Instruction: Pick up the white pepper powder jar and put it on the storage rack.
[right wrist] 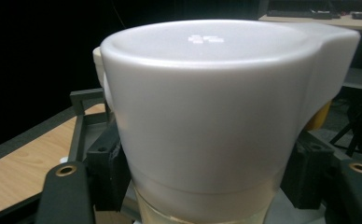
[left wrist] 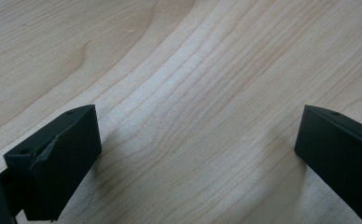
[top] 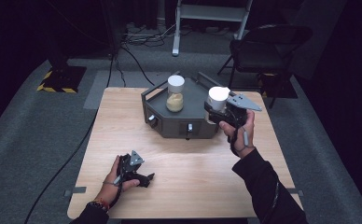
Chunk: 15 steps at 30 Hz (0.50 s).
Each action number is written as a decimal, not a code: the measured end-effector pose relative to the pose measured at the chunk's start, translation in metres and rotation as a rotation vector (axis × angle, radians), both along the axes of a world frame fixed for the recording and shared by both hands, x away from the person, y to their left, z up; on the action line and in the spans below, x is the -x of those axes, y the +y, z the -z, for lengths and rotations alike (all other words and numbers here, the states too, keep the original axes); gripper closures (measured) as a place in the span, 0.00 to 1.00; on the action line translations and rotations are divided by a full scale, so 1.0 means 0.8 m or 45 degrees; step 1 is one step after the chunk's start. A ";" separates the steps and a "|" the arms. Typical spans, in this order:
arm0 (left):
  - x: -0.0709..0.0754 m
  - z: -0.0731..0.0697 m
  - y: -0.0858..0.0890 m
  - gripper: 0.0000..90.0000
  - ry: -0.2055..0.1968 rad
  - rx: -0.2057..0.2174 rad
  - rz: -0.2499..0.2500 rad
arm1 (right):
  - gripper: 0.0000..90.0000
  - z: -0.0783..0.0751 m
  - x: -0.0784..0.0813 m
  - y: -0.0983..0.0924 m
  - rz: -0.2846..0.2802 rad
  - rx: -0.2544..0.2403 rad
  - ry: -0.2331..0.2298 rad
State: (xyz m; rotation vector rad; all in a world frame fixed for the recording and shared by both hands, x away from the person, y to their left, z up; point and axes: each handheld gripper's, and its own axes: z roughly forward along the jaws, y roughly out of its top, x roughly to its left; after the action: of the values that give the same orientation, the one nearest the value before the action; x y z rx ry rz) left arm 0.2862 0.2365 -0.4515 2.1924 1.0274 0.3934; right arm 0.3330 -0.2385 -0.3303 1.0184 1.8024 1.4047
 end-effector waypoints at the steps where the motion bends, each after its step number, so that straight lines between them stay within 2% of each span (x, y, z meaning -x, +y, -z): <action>1: 0.000 0.000 0.000 0.00 0.000 0.000 0.000 | 0.33 0.000 0.000 0.000 0.000 0.000 0.000; 7: 0.000 0.000 0.000 0.00 0.000 -0.001 0.000 | 0.33 0.002 -0.021 0.014 0.020 0.008 -0.021; 15: 0.000 0.000 0.000 0.00 0.000 -0.001 0.000 | 0.33 0.008 -0.042 0.023 0.053 0.006 -0.006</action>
State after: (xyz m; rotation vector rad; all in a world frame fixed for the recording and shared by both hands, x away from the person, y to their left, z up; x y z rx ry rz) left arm 0.2862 0.2364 -0.4515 2.1930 1.0271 0.3937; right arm 0.3666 -0.2203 -0.3364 1.0434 1.7703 1.3762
